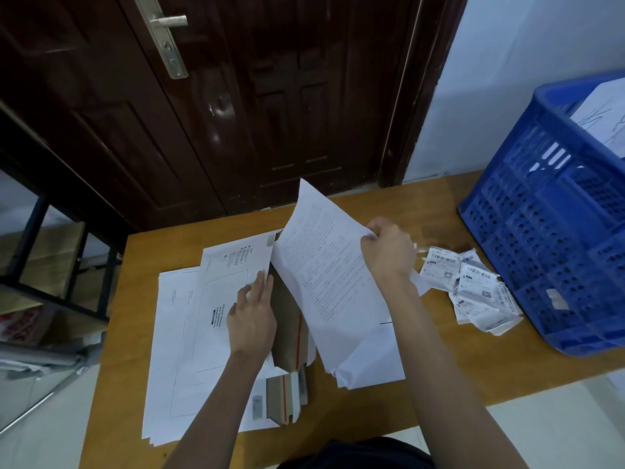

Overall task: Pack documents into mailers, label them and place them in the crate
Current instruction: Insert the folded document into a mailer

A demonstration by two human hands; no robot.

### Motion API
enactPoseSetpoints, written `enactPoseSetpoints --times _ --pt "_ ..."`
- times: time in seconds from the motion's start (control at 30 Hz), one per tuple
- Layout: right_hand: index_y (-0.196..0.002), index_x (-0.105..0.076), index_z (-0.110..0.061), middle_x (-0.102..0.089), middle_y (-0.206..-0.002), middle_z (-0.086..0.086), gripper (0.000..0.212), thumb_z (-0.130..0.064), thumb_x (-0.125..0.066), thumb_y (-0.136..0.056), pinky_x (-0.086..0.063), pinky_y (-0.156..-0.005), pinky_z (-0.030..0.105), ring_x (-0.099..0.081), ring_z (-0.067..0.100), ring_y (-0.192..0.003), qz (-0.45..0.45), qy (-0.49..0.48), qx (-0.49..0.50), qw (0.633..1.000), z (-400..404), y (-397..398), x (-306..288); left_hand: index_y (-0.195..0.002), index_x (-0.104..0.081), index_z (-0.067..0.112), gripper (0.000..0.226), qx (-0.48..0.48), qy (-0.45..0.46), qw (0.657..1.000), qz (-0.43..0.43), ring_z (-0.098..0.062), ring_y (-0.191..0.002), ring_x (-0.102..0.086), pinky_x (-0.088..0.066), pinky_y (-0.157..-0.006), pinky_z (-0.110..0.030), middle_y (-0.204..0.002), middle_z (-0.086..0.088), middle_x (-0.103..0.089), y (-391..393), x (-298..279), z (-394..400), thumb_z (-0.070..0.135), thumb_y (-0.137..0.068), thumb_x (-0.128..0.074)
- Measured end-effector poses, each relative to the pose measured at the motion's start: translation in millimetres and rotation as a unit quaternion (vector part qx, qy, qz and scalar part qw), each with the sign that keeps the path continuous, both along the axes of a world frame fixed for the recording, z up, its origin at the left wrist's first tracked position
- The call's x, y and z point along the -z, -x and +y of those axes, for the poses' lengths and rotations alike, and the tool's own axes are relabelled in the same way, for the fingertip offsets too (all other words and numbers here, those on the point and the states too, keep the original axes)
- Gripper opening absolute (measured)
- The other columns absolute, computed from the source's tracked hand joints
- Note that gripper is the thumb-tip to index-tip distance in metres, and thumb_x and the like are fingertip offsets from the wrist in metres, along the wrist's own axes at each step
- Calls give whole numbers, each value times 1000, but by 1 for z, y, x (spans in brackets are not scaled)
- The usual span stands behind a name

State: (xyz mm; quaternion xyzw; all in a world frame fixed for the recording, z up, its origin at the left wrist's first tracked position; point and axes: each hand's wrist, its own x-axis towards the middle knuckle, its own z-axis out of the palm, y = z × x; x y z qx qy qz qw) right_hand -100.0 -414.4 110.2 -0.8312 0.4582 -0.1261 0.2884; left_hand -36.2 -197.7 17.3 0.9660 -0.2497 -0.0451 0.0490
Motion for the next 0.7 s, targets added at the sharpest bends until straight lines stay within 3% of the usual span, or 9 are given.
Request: enactPoseSetpoints --times 0.17,0.3,0.4,0.53,0.7 --pt "-96 -63 -13 -64 -82 5 16 -8 -50 -88 -38 -57 23 -57 22 -71 -18 -27 -8 999 8 -3 -2 -143 -42 19 59 -11 22 1000 2 -29 -119 -55 -55 -80 -43 -141 -4 -50 0 2 1 18 -87 -61" --pt "-100 -65 -11 -66 -87 3 16 -10 -53 -90 -33 -52 18 -54 16 -70 -46 -56 -1 997 10 -5 -1 -143 -41 21 60 -18 17 1000 7 -29 -120 -54 -56 -78 -42 -142 -3 -49 -1 4 1 19 -87 -62" --pt "-105 -67 -10 -69 -95 5 20 -9 -54 -90 -36 -58 20 -55 16 -73 -58 -92 20 994 8 -4 2 -146 -36 23 59 -14 10 1000 12 -26 -125 -49 -55 -82 -39 -148 1 -42 -1 2 1 20 -90 -56" --pt "-100 -69 -9 -70 -92 9 22 -8 -50 -89 -34 -51 19 -56 21 -69 -17 -87 39 995 8 -1 11 -150 -24 27 60 -20 10 1000 15 -21 -133 -39 -51 -91 -36 -154 6 -30 -1 -1 0 27 -95 -48" --pt "-98 -69 -8 -70 -94 11 20 -8 -50 -91 -45 -63 25 -55 21 -69 26 -48 33 998 12 0 16 -150 -24 26 60 -18 22 1000 13 -23 -134 -38 -51 -91 -37 -155 4 -29 1 -5 -3 26 -95 -49"
